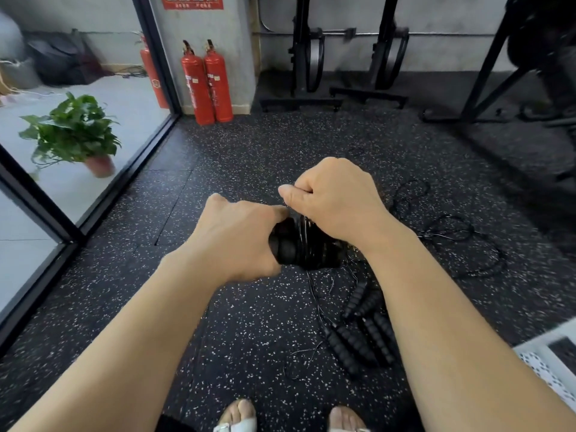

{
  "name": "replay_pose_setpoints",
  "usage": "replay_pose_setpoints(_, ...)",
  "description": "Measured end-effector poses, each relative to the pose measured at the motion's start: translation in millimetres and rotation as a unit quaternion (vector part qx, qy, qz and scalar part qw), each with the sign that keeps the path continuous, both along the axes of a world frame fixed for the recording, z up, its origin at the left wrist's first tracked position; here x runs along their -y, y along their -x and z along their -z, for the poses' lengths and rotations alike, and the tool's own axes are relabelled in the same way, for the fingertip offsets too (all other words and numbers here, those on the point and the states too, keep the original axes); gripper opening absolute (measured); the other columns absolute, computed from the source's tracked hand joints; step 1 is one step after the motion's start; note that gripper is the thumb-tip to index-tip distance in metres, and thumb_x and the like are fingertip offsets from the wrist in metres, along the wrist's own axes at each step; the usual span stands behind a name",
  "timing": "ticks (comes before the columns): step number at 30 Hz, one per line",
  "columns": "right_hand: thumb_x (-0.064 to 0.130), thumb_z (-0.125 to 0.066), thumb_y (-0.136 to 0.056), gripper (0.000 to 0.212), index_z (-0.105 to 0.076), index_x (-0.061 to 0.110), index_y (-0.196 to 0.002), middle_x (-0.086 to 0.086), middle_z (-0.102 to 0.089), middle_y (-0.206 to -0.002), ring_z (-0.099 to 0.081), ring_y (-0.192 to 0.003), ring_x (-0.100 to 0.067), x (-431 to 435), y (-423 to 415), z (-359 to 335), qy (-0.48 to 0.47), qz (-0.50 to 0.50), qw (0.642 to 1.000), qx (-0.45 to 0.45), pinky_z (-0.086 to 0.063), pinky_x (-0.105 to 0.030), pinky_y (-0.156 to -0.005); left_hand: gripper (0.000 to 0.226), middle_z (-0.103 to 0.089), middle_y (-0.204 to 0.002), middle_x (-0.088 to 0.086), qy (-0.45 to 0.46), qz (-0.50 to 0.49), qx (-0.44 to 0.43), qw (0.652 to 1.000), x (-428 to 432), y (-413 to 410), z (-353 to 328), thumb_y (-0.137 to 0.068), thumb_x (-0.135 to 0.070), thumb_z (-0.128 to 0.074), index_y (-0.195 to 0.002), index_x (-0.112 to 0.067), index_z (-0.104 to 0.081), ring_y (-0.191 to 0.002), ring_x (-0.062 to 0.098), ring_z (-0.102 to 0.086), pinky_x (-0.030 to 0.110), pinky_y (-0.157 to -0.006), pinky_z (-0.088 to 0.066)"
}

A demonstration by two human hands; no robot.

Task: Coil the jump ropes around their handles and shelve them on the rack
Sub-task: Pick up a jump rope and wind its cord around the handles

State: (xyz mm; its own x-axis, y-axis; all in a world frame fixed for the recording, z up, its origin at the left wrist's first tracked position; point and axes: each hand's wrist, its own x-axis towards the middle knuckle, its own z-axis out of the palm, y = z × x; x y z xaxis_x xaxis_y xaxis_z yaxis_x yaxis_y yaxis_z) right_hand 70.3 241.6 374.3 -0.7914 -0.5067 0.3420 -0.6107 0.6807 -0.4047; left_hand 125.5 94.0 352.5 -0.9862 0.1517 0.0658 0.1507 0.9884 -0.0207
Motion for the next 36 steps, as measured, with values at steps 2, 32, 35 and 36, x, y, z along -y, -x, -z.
replay_pose_setpoints(2, 0.042, -0.056, -0.092, 0.06, -0.04, 0.014, -0.04, 0.004, -0.035, -0.037, -0.036, -0.043, -0.012, -4, 5, 4, 0.015, 0.009, 0.999, 0.038, -0.033, -0.029, -0.055, 0.02, -0.059, -0.066, -0.011, -0.03, 0.023, 0.003, 0.999, 2, -1, 0, -0.076, -0.037, -0.061, -0.092, -0.031, -0.051, -0.064, 0.007, -0.055, 0.04, -0.093, -0.033)
replay_pose_setpoints(32, 0.033, -0.069, -0.087, 0.05, -0.048, 0.016, -0.045, 0.0, -0.043, -0.044, -0.036, -0.039, -0.012, -22, 15, 16, 0.262, -0.041, 0.891, 0.369, -0.035, -0.023, -0.051, 0.029, -0.062, -0.08, -0.012, -0.163, 0.108, -0.042, 0.98, 0, -13, -2, -0.065, -0.035, -0.053, -0.093, -0.03, -0.057, -0.082, 0.002, -0.056, 0.032, -0.103, -0.011)
replay_pose_setpoints(35, 0.03, -0.068, -0.087, 0.043, -0.059, 0.019, -0.046, 0.004, -0.053, -0.047, -0.048, -0.04, -0.008, -18, 16, 23, 0.273, -0.074, 0.832, 0.477, -0.043, -0.018, -0.048, 0.029, -0.062, -0.078, -0.011, -0.222, 0.097, -0.023, 0.97, -3, -15, -1, -0.063, -0.036, -0.057, -0.091, -0.03, -0.057, -0.082, 0.004, -0.056, 0.035, -0.106, -0.015)
replay_pose_setpoints(36, 0.029, -0.071, -0.083, 0.035, -0.062, 0.02, -0.05, 0.005, -0.055, -0.048, -0.052, -0.042, -0.007, -14, 16, 23, 0.28, -0.09, 0.798, 0.526, -0.045, -0.018, -0.048, 0.032, -0.062, -0.077, -0.012, -0.254, 0.09, -0.009, 0.963, -4, -15, 0, -0.061, -0.036, -0.058, -0.092, -0.032, -0.057, -0.08, 0.005, -0.057, 0.037, -0.106, -0.02)
